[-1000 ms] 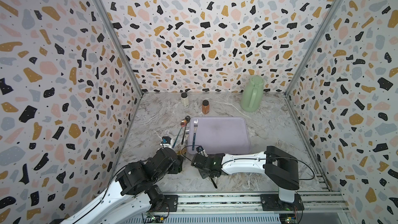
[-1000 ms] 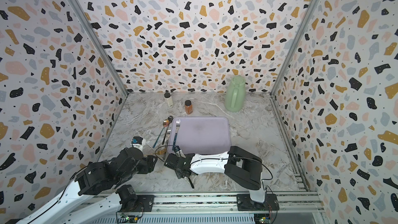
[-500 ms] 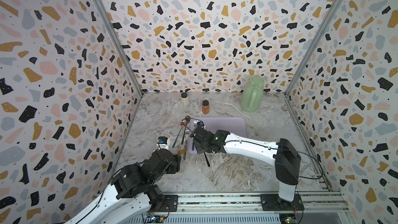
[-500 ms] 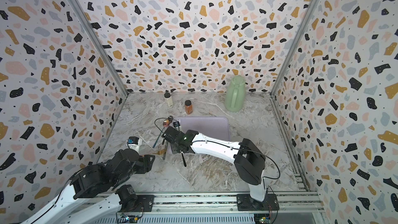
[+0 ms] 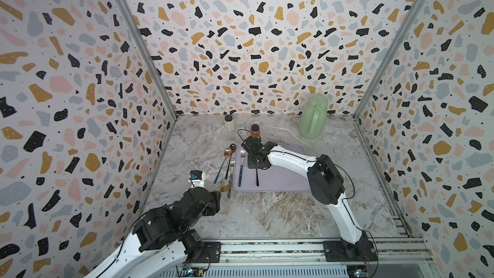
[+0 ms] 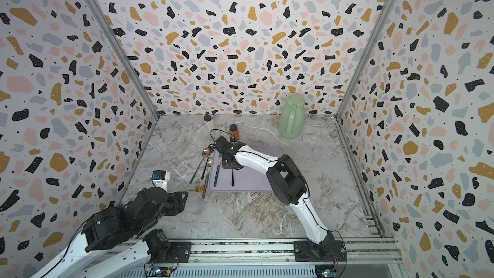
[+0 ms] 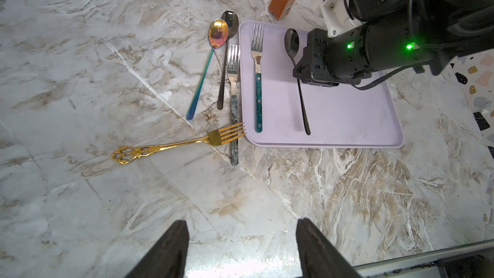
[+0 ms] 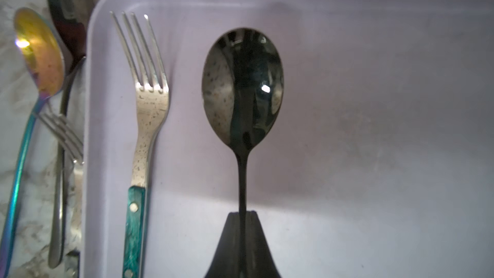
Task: Set the spoon and fork side by side
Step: Place the spoon on the tray.
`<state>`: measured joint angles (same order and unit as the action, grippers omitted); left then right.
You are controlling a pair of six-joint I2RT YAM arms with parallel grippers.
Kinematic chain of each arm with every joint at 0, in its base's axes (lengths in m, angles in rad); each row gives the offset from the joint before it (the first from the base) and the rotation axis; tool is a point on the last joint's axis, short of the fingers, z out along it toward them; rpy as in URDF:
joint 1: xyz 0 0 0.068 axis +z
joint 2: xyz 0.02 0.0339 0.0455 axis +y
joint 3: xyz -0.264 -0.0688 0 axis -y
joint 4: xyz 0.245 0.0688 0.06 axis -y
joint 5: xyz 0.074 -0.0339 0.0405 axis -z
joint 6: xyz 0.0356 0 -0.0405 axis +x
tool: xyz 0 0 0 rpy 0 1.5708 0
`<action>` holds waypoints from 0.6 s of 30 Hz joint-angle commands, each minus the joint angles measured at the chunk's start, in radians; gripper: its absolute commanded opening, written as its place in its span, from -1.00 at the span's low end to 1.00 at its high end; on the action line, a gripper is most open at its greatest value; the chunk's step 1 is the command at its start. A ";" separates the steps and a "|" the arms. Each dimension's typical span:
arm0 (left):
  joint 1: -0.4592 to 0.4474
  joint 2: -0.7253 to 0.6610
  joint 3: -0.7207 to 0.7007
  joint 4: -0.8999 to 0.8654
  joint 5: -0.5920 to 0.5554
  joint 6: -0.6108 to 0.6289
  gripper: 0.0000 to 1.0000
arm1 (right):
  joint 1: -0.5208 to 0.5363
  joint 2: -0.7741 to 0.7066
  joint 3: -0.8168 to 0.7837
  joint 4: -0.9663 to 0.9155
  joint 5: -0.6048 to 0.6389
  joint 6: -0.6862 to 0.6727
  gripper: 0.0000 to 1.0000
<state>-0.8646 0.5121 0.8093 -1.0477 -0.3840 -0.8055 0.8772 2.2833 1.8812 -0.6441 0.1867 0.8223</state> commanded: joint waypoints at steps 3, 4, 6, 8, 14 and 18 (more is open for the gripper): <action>0.006 0.008 -0.010 0.002 -0.021 -0.012 0.32 | 0.011 0.028 0.100 -0.022 -0.027 0.055 -1.00; 0.006 0.007 -0.010 0.000 -0.022 -0.012 0.32 | 0.011 0.038 0.109 -0.021 -0.034 0.059 -1.00; 0.004 0.007 -0.012 0.002 -0.024 -0.011 0.33 | 0.011 0.050 0.113 -0.020 -0.040 0.075 -1.00; 0.006 0.006 -0.013 0.003 -0.023 -0.012 0.33 | 0.011 0.056 0.113 -0.022 -0.037 0.091 -1.00; 0.006 -0.002 -0.014 0.000 -0.023 -0.015 0.33 | 0.018 0.077 0.112 -0.005 -0.050 0.128 -1.00; 0.006 -0.008 -0.016 0.000 -0.020 -0.019 0.32 | 0.027 0.097 0.131 -0.011 -0.056 0.132 -1.00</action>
<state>-0.8642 0.5144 0.8082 -1.0477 -0.3843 -0.8116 0.8951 2.3703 1.9724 -0.6399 0.1329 0.9272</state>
